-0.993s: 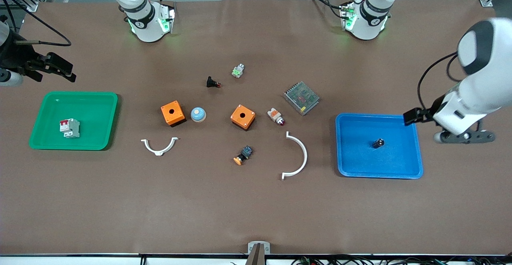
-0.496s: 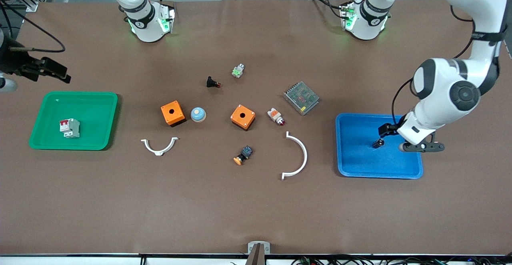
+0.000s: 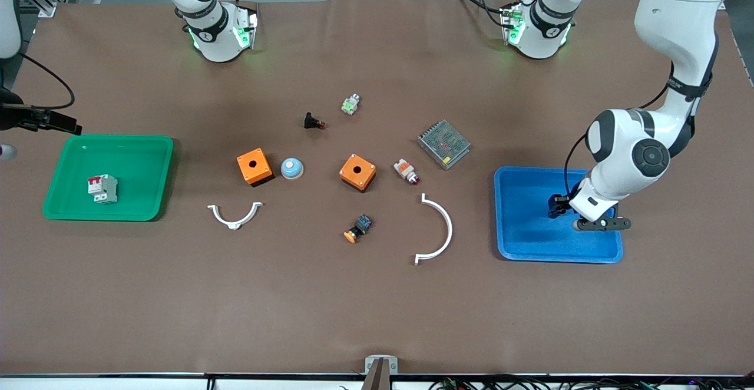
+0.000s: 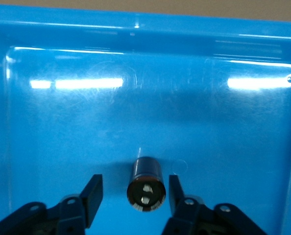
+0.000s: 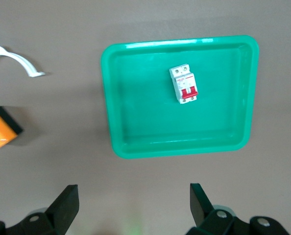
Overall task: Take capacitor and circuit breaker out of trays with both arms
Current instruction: 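Grasp the capacitor with the left gripper while the right gripper reaches the tray, then carry the capacitor beside the white arc while the right gripper grasps the breaker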
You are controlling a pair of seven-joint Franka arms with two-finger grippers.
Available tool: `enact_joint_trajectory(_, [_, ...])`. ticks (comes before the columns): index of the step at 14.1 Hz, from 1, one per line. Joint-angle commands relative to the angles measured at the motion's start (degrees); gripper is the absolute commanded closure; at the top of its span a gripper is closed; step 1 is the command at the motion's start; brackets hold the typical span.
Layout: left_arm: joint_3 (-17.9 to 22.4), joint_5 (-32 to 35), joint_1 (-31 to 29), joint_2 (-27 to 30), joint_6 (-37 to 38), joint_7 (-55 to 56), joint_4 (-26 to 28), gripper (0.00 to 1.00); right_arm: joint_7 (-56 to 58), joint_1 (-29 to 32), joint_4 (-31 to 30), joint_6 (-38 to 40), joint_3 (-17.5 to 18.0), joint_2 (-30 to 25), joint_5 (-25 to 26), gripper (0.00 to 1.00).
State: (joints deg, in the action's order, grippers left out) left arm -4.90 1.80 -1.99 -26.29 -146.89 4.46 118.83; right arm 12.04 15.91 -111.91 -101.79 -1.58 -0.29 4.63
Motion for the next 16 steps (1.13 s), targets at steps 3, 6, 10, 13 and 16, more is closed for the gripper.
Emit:
enact_joint_trajectory(3, [-0.20,0.84,0.23,-0.95,-1.38,-0.06,0.09,0.65,11.32,6.75,-9.12,-12.98,0.96,2.73,1.17,0.00])
enact_joint_trajectory(6, [-0.64,0.84,0.50,0.18,-0.77,-0.06,-0.61,1.00,17.65,9.83,-9.29,-18.87,0.96,8.18,1.17,0.00])
enact_joint_trajectory(10, [-1.96,0.84,3.30,5.18,5.63,1.42,-3.85,1.00,19.08,10.98,-9.29,-22.39,1.05,11.88,0.91,0.00])
enact_joint_trajectory(13, [-2.84,0.75,9.17,4.41,13.98,7.11,-11.83,1.00,19.08,10.98,-9.29,-22.57,1.05,12.77,0.82,0.00])
enact_joint_trajectory(16, [-2.75,0.75,17.09,-0.15,16.28,20.11,-20.18,1.00,19.16,10.98,-9.29,-24.41,1.05,14.51,0.82,0.00])
